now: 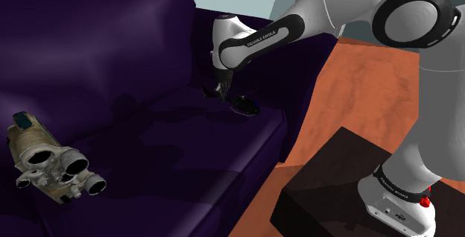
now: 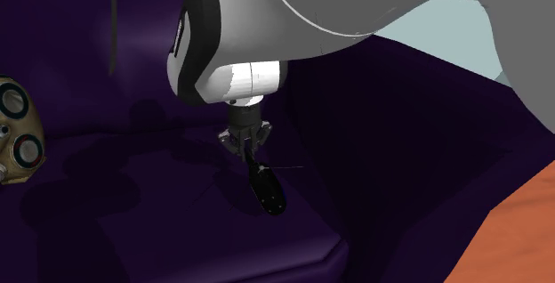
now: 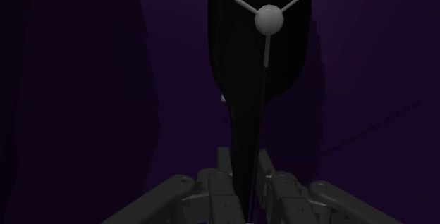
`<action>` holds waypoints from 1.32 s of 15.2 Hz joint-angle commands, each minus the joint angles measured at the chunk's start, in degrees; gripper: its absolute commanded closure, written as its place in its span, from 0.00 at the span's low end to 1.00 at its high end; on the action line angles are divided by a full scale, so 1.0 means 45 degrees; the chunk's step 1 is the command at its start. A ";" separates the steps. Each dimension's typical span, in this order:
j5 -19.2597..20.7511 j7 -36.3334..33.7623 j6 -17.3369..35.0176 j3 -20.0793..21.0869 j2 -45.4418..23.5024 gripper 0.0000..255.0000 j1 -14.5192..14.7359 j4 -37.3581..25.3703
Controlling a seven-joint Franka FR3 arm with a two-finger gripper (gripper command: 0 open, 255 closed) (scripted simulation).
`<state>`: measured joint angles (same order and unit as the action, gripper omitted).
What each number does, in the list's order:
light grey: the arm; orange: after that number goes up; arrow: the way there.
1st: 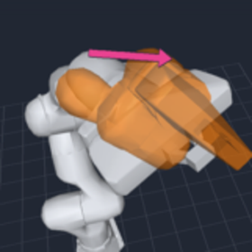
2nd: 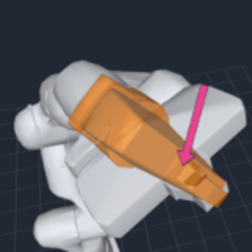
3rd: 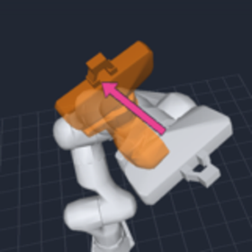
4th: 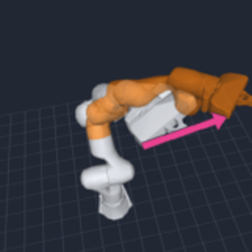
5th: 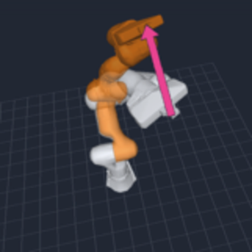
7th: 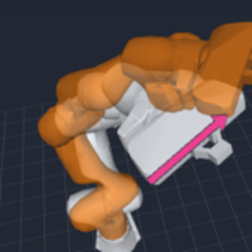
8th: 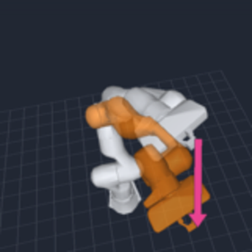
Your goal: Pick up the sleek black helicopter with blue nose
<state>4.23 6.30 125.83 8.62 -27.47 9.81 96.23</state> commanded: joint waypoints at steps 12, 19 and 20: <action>-0.0085 0.0042 -0.0813 0.0046 0.0447 1.00 -0.0022 -0.0370; -0.0168 0.0090 -0.1829 0.0087 0.0863 1.00 -0.0037 -0.0975; -0.0178 0.0096 -0.1978 0.0091 0.0913 1.00 -0.0038 -0.1074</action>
<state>3.46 6.74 117.89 9.00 -23.49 9.60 92.24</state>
